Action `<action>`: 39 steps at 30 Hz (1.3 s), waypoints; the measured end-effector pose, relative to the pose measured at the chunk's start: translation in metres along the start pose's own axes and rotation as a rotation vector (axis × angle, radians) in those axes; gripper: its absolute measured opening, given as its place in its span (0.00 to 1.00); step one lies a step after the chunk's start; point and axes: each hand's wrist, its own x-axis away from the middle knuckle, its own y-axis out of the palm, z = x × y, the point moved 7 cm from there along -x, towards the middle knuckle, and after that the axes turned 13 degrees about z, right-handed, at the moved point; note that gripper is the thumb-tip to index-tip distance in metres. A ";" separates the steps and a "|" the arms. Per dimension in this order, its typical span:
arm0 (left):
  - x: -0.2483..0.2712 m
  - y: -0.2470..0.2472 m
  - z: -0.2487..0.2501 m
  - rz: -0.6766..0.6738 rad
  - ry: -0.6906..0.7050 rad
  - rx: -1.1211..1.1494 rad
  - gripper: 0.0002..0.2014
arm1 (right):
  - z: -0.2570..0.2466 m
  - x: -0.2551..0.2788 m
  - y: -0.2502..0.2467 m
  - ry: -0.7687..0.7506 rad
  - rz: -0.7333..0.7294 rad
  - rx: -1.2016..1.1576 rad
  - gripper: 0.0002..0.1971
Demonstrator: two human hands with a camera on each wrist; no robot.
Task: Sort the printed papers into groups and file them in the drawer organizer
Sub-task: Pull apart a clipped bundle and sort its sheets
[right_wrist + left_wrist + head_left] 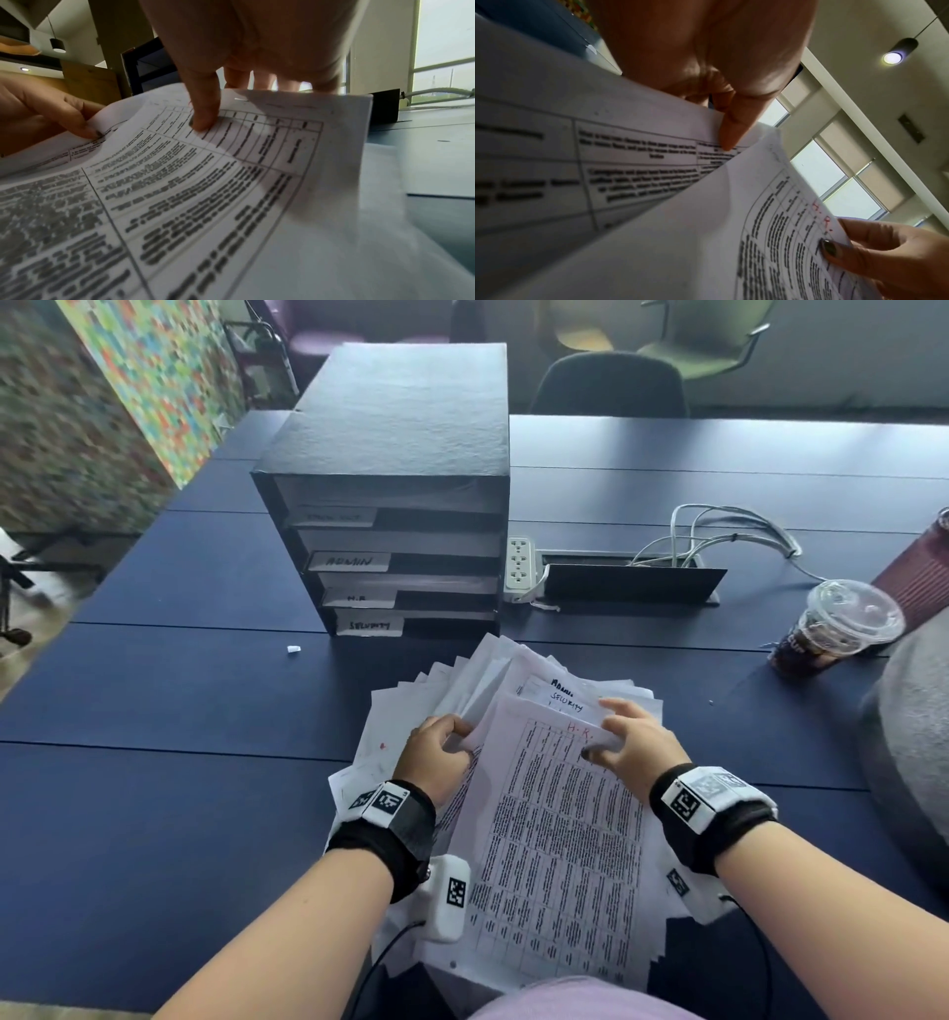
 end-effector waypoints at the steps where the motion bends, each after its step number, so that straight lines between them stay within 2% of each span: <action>1: 0.001 0.001 -0.001 -0.010 -0.023 0.044 0.12 | -0.003 0.000 0.002 -0.015 -0.040 -0.024 0.11; 3: 0.003 0.002 -0.001 -0.025 -0.052 0.115 0.12 | -0.008 0.001 0.003 -0.046 -0.074 -0.032 0.12; 6: 0.002 0.002 -0.005 -0.025 -0.058 0.133 0.10 | -0.013 0.002 0.003 -0.077 -0.040 -0.026 0.12; 12: -0.003 -0.009 -0.016 0.071 -0.146 0.134 0.16 | -0.014 -0.004 -0.005 -0.074 0.036 -0.059 0.12; 15: -0.001 -0.002 -0.012 -0.044 -0.143 0.229 0.24 | -0.010 -0.010 -0.012 -0.040 0.074 -0.109 0.09; 18: 0.004 0.009 -0.008 -0.189 -0.156 0.256 0.22 | -0.012 -0.010 -0.011 -0.061 0.023 -0.117 0.05; 21: 0.008 0.012 -0.004 -0.272 -0.196 0.246 0.23 | -0.012 -0.007 -0.007 -0.051 0.007 -0.146 0.05; 24: 0.006 0.007 -0.006 -0.217 -0.257 0.217 0.18 | -0.014 -0.001 -0.005 -0.062 0.029 -0.194 0.06; 28: -0.004 0.011 -0.011 -0.177 -0.348 0.285 0.24 | -0.015 0.008 -0.006 -0.102 0.084 -0.247 0.05; 30: -0.007 0.010 -0.011 -0.143 -0.368 0.268 0.21 | -0.015 0.009 -0.009 -0.111 0.100 -0.238 0.05; 34: -0.009 0.015 -0.001 -0.113 -0.324 0.286 0.07 | -0.020 0.002 -0.022 -0.142 0.125 -0.221 0.05; 36: -0.007 0.021 0.003 -0.143 -0.359 0.331 0.11 | -0.020 -0.003 -0.026 -0.140 0.136 -0.204 0.06; 39: -0.001 0.030 0.004 -0.231 -0.404 0.305 0.25 | -0.014 -0.008 -0.025 -0.121 0.103 -0.163 0.08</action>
